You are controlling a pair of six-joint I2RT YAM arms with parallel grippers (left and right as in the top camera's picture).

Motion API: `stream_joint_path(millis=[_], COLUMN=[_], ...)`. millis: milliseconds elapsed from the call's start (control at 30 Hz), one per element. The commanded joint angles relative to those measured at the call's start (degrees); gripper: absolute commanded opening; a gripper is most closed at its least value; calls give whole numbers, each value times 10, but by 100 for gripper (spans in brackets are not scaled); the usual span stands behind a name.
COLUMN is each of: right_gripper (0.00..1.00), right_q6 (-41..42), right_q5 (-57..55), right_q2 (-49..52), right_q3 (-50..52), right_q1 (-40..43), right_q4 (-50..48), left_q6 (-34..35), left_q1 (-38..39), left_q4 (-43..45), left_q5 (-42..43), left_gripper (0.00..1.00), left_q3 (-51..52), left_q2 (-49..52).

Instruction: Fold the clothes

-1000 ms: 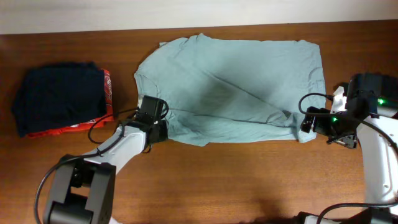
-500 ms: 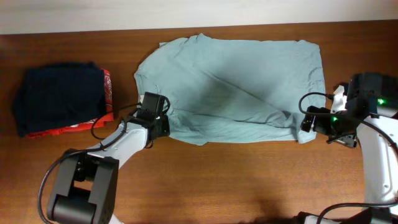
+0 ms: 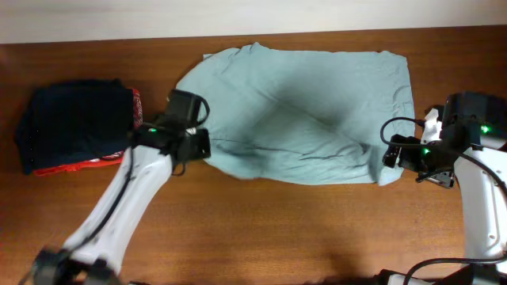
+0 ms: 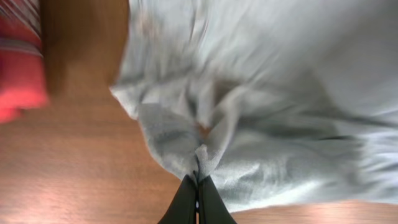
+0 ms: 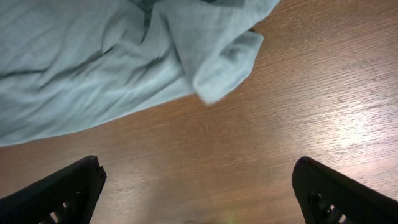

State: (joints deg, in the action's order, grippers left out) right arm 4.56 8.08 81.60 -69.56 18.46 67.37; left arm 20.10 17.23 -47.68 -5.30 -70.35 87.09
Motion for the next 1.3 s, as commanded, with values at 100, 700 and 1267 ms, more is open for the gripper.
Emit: stream_joint_path(millis=[100, 700, 1267], right_gripper=[100, 92, 73], right_q6=[4, 46, 115], right_q5=[18, 49, -54], right_q2=[-3, 32, 33], right_q3=[35, 214, 257], right_q1=[3, 3, 3], right_q4=[-8, -151, -253], left_q6=[-5, -5, -5], left_q1=[-1, -1, -1], left_q4=[-33, -17, -12], left_q5=[3, 3, 3], left_gripper=[0, 0, 0], left_q3=[-12, -12, -12], left_q2=[-46, -45, -45])
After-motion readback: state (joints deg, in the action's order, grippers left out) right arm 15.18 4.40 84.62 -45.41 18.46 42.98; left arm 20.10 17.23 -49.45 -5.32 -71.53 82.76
